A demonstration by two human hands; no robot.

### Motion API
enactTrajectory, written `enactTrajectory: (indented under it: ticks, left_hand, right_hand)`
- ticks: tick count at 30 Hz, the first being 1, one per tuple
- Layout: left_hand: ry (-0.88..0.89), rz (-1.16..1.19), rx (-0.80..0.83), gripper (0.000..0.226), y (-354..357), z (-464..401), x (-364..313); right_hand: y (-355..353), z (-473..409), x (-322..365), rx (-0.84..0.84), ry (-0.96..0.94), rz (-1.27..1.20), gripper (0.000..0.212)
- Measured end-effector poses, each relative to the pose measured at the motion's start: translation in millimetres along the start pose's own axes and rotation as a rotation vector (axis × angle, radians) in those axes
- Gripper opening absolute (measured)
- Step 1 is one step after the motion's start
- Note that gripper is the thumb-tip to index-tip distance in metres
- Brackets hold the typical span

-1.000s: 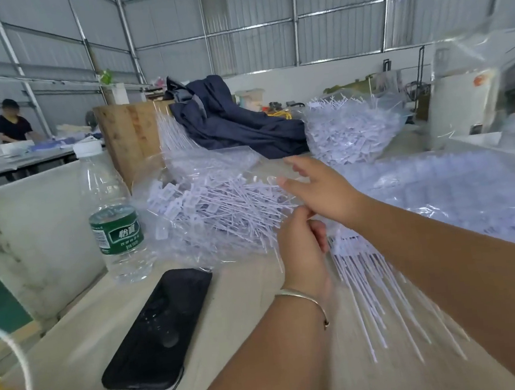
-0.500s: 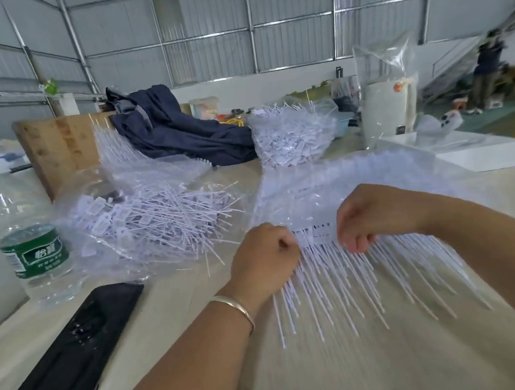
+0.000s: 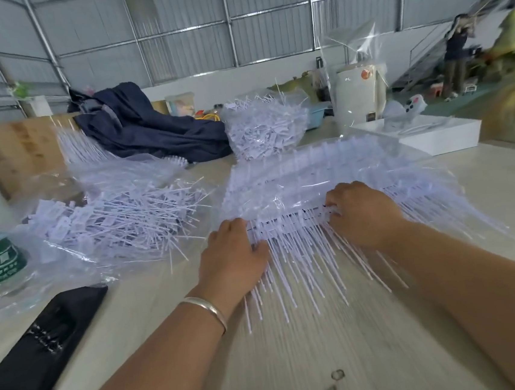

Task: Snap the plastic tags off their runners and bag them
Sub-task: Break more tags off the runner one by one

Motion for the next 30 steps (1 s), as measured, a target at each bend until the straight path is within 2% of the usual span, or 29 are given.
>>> enactTrajectory:
  ticks: [8, 11, 14, 19, 25, 30]
  left_hand:
    - [0.019, 0.095, 0.038, 0.067, 7.2, 0.4, 3.6]
    - [0.052, 0.147, 0.034, 0.066, 8.1, 0.7, 2.0]
    - [0.141, 0.094, 0.033, 0.053, 9.4, 1.3, -7.9]
    - [0.252, 0.016, 0.056, 0.044, 14.4, 3.6, -21.3]
    - [0.206, 0.005, 0.057, 0.041, 14.5, -1.3, -22.4]
    - [0.285, -0.067, 0.099, 0.046, 18.1, -5.5, -43.9]
  right_hand:
    - [11.1, -6.4, -7.0, 0.089, 0.006, -0.131, 0.02]
    - [17.2, -5.7, -4.6, 0.171, -0.017, -0.071, 0.036]
    - [25.0, -4.0, -2.9, 0.237, -0.009, 0.027, 0.051]
    - [18.9, -3.4, 0.4, 0.189, 0.06, -0.135, 0.039]
    - [30.2, -0.7, 8.9, 0.225, 0.037, 0.063, 0.034]
    - [27.2, -1.3, 9.3, 0.231, 0.102, -0.035, 0.024]
Point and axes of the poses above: each hand's wrist, its own z-axis away from the middle knuckle, its own y-axis out of the palm, x = y × z, the point moved 8 cm from there along -z, towards the middle knuckle, and after that the axes turned 1 degree about -y, right-handed, at the moved point
